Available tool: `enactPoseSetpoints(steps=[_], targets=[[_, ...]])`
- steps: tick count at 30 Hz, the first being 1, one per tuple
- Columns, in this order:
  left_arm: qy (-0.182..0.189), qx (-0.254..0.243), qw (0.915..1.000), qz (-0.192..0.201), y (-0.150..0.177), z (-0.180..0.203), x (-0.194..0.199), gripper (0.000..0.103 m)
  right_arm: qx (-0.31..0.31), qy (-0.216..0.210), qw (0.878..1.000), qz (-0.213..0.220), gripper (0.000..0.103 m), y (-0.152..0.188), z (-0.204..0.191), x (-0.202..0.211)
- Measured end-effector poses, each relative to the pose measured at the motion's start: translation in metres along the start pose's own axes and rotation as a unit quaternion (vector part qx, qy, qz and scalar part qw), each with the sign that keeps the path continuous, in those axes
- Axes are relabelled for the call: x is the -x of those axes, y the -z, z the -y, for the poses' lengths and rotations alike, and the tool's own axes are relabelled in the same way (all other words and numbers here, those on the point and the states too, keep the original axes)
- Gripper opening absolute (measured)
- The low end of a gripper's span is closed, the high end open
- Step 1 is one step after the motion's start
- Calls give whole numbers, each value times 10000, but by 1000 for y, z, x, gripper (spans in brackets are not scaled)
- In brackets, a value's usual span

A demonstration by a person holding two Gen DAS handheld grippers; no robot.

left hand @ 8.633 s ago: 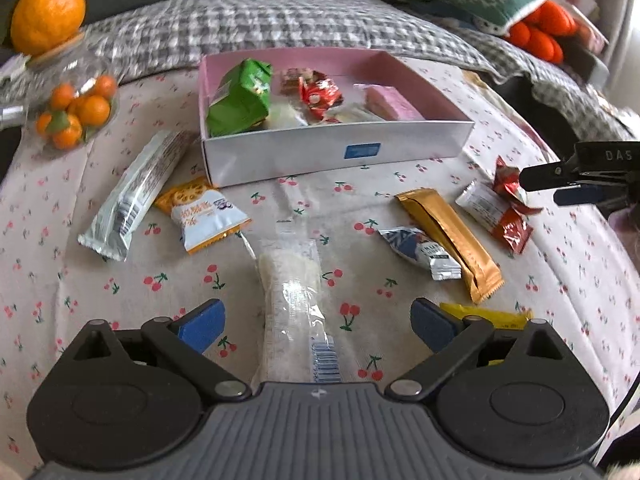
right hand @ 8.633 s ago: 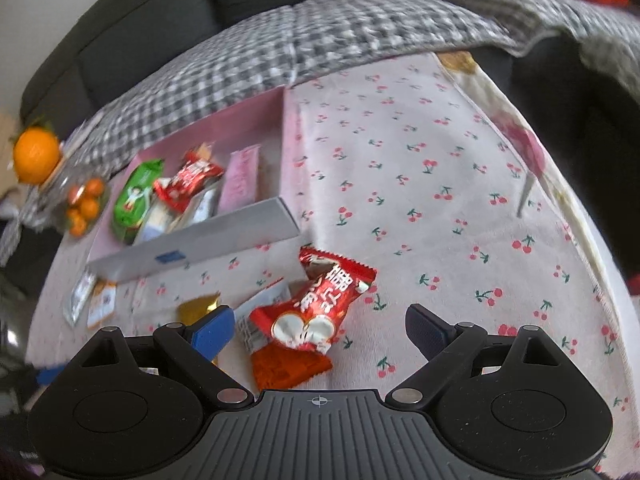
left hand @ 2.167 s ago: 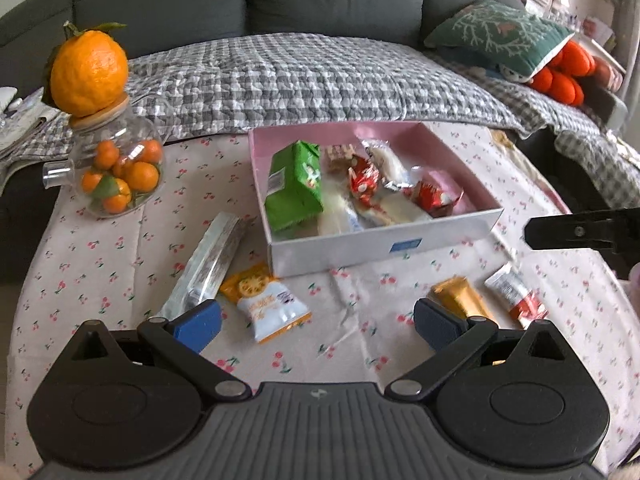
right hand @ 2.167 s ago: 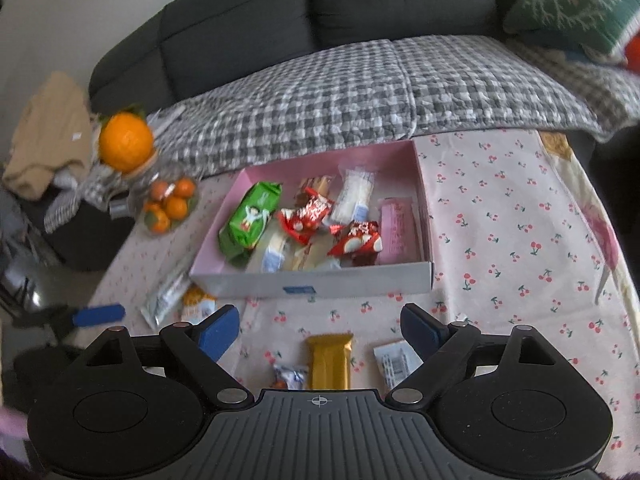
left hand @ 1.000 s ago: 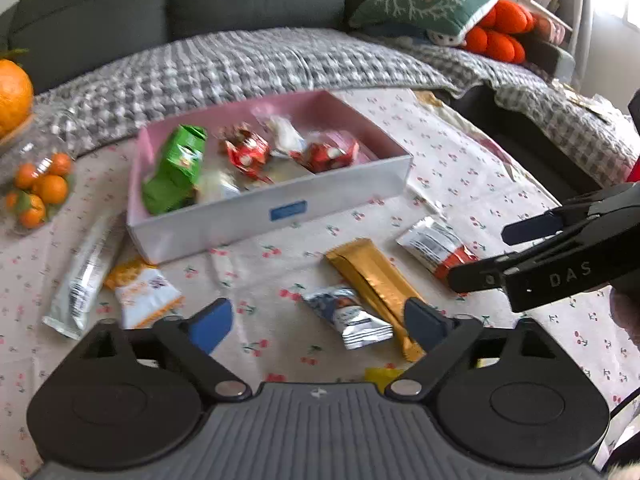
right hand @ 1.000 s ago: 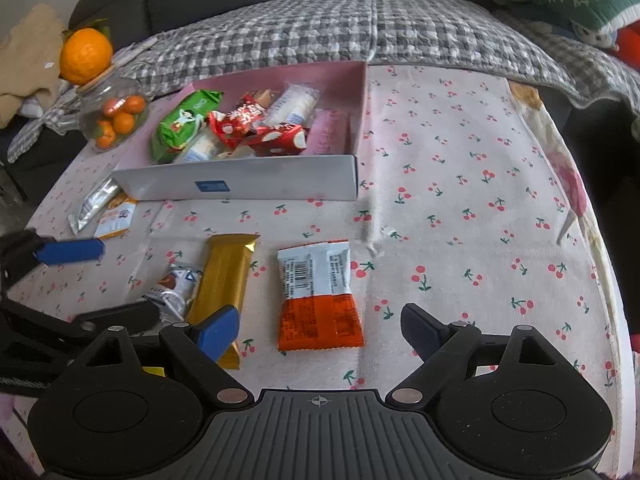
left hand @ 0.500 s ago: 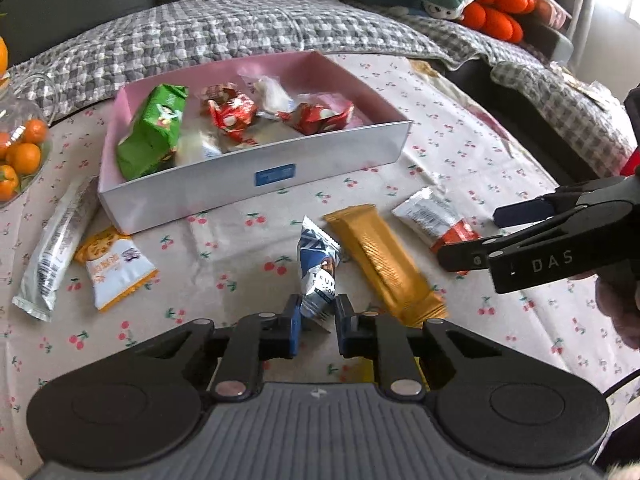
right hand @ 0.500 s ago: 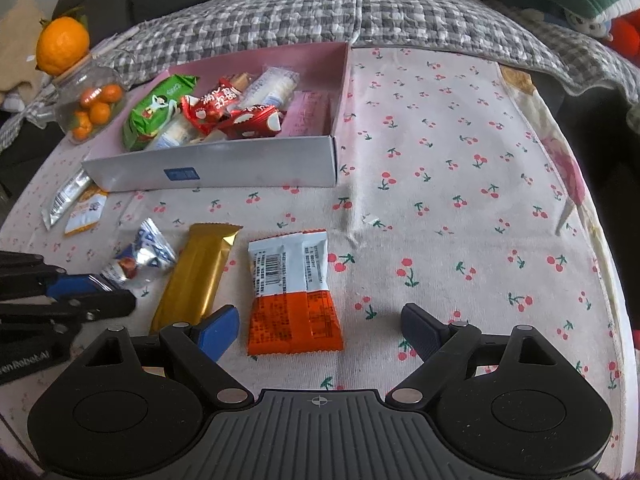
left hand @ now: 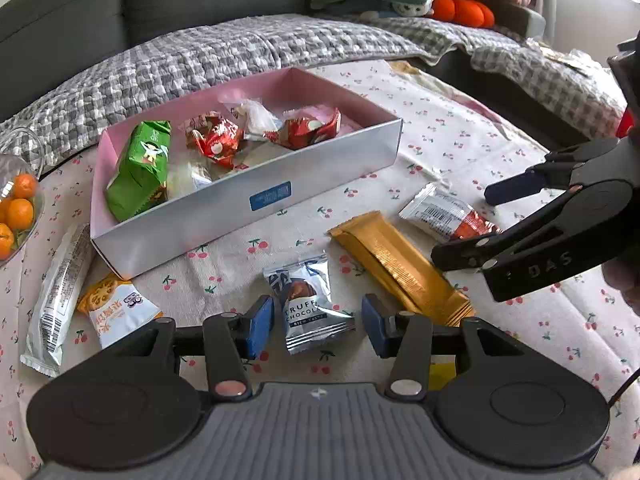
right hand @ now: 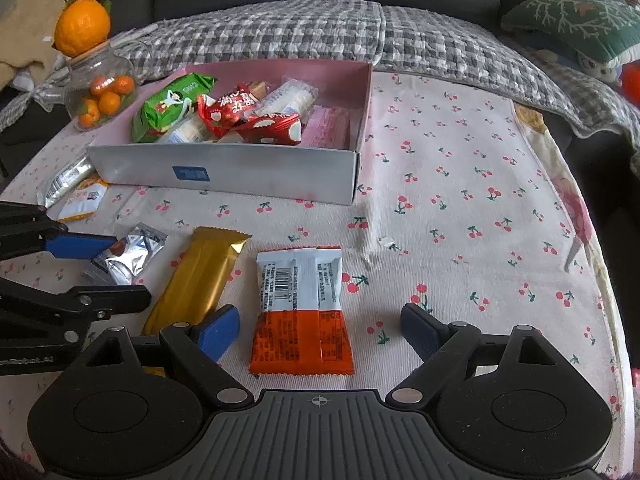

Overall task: Organize snacks
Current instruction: 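Grasp the silver truffle chocolate with the left tool while the right grasps the orange-white pack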

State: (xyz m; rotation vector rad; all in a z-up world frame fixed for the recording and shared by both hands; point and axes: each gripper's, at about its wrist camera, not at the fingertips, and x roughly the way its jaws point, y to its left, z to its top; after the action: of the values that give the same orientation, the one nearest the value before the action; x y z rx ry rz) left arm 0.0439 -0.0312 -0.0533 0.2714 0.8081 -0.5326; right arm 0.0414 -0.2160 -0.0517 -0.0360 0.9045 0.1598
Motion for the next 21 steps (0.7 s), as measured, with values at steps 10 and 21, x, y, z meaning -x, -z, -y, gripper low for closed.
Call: enactPoseSetpoints(steps=[10,21], targets=[[168,255,9995,-82,-1,-10,0,38,97,-84,9999,80,72,-3,-2,0],[102,412,9990,-155,-2,-13,2,32,54,-156,9999,24,40,-9,-4,2]])
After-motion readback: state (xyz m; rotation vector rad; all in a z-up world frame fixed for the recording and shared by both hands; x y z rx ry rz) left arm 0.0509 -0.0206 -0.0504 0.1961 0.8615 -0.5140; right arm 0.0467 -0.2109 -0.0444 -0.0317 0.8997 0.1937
